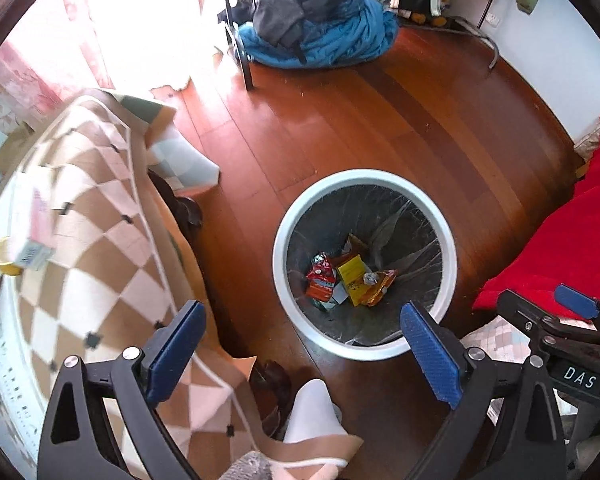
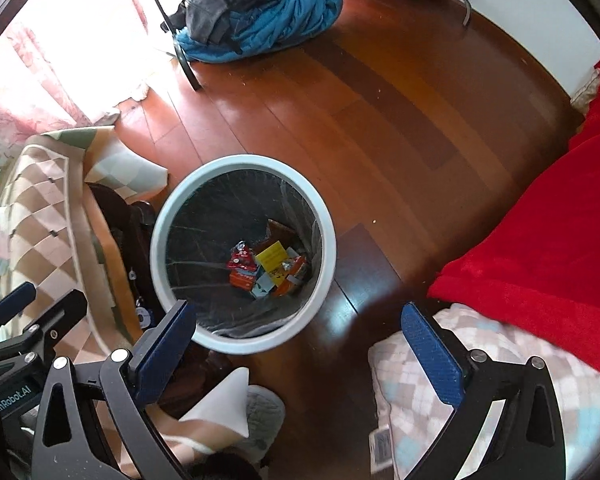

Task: Collect trash
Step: 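Swing both open tools back toward the table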

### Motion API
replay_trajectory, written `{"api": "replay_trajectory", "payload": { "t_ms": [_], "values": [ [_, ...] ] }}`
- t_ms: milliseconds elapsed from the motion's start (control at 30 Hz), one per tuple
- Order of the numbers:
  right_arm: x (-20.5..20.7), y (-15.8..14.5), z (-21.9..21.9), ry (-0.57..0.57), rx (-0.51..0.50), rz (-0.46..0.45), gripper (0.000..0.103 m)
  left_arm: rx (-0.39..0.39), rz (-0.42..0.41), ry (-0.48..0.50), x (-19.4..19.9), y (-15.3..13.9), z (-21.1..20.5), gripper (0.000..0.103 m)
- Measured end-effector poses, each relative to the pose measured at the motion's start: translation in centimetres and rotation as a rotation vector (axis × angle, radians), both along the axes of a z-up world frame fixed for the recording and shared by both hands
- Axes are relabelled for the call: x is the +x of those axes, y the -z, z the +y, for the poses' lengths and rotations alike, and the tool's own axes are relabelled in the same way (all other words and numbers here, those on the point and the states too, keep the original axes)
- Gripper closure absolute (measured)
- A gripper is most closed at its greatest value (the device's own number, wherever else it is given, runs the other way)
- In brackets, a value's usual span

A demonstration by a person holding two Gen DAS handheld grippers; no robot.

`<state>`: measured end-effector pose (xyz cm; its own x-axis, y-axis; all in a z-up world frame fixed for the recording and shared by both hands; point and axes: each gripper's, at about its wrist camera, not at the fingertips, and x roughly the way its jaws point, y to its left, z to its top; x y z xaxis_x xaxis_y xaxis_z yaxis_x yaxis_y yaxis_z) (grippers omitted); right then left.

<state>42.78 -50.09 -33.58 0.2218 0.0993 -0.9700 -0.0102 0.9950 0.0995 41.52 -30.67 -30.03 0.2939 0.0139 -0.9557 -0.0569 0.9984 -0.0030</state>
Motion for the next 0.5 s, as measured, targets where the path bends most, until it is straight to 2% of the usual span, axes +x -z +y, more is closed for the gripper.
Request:
{"api": "replay_trajectory", "payload": {
  "t_ms": [500],
  "values": [
    [-7.9, -14.1, 2.3, -0.012, -0.016, -0.209, 0.000, -0.013, -0.219, -0.020, -7.7, -11.6, 2.4, 0.004]
  ]
}}
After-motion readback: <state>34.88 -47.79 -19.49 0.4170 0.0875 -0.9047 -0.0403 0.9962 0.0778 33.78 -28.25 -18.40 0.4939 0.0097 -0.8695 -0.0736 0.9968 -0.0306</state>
